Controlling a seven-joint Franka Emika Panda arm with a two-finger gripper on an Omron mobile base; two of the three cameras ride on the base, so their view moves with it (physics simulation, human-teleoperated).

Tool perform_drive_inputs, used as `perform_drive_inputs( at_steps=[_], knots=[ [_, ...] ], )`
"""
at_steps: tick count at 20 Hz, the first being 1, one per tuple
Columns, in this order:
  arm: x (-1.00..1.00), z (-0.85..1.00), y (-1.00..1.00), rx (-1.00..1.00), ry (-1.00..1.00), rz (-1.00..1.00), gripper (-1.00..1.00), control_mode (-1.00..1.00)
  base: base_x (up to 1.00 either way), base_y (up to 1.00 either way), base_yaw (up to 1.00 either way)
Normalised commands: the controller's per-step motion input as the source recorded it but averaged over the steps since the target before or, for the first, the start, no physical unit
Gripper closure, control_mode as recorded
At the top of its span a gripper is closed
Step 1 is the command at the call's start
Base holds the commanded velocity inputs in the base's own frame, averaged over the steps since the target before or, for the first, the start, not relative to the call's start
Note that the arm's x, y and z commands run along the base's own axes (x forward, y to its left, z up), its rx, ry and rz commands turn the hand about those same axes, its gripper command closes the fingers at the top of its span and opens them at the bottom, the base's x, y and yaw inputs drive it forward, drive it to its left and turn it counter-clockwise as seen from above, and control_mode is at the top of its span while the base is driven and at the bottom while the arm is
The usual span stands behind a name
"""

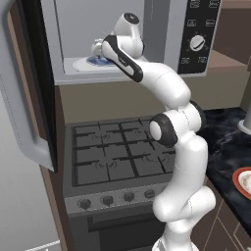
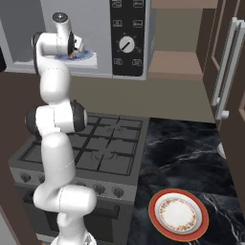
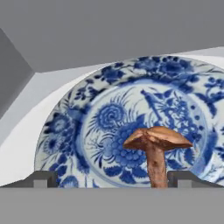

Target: Pick the mushroom from the counter and place it in the microwave.

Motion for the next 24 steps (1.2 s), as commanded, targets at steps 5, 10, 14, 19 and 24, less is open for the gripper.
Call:
perform_drive_inputs(
  at_steps=[5,10,14,19,24],
  knots=[
    [0.10,-0.33,0.00,-0.01,0.00,0.12,-1.00,-1.00,0.00,0.00,0.00],
    [0.03,0.06,0.00,0.00,-0.03,0.09,-1.00,-1.00,0.00,0.00,0.00],
    [-0.05,0.20,0.00,0.00,-0.05,0.04,-1.00,-1.00,0.00,0.00,0.00],
    [-0.24,0.03,0.00,-0.07,-0.09,0.00,-1.00,-1.00,0.00,0.00,0.00],
    [-0.56,0.12,-0.03,-0.06,-0.10,0.00,-1.00,-1.00,0.00,0.00,0.00]
  ],
)
